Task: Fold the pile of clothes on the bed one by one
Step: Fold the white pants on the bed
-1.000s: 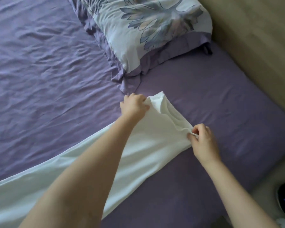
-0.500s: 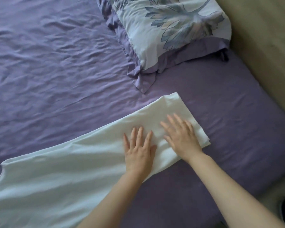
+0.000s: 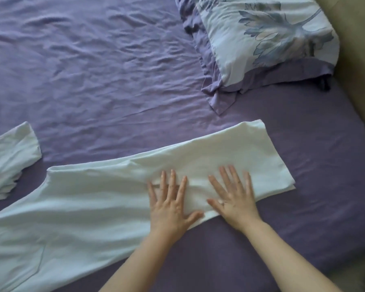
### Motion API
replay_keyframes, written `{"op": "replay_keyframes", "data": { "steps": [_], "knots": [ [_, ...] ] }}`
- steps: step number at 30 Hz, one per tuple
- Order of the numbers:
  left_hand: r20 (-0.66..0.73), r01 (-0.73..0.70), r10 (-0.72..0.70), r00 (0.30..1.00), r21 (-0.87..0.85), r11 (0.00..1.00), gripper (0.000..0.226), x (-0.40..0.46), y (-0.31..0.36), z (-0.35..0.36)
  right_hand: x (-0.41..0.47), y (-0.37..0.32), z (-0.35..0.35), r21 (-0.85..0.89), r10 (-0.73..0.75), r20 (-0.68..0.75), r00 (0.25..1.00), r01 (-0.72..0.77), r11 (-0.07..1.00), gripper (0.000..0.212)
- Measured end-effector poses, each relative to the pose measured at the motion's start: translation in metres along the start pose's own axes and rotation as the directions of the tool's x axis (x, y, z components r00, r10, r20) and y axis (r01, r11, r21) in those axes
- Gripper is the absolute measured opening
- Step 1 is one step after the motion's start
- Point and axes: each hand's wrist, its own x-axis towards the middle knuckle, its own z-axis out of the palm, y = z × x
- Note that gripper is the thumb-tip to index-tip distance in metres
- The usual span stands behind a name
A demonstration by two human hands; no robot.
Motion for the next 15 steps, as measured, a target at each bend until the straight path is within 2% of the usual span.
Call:
{"op": "replay_keyframes", "data": {
  "steps": [4,5,7,10,12,15],
  "knots": [
    [0.056,0.092,-0.093,0.994,0.032,0.995,0.102,-0.040,-0.066,-0.007,0.002,-0.020,-0.010,0.031,0.181,0.054,0.982,-0.183,0.983,0.081],
    [0.074,0.105,-0.107,0.991,0.036,0.994,0.100,-0.048,-0.079,-0.010,0.004,-0.036,-0.017,0.034,0.186,0.053,0.981,-0.188,0.982,0.081],
    [0.102,0.113,-0.116,0.988,0.029,0.993,0.093,-0.067,-0.102,-0.015,0.005,-0.080,-0.025,0.029,0.094,0.024,0.995,-0.094,0.995,0.075],
    [0.074,0.152,-0.153,0.985,0.013,0.988,0.078,-0.101,-0.139,-0.021,0.004,-0.165,-0.024,-0.025,-0.168,-0.043,0.985,0.167,0.986,0.066],
    [0.041,0.267,-0.266,0.963,-0.009,0.964,0.069,-0.125,-0.168,-0.025,0.002,-0.222,-0.018,-0.039,-0.293,-0.053,0.955,0.291,0.956,0.065],
    [0.106,0.510,-0.505,0.856,-0.022,0.860,0.066,-0.167,-0.229,-0.026,-0.003,-0.300,-0.015,-0.033,-0.344,0.044,0.938,0.345,0.938,0.072]
  ]
}}
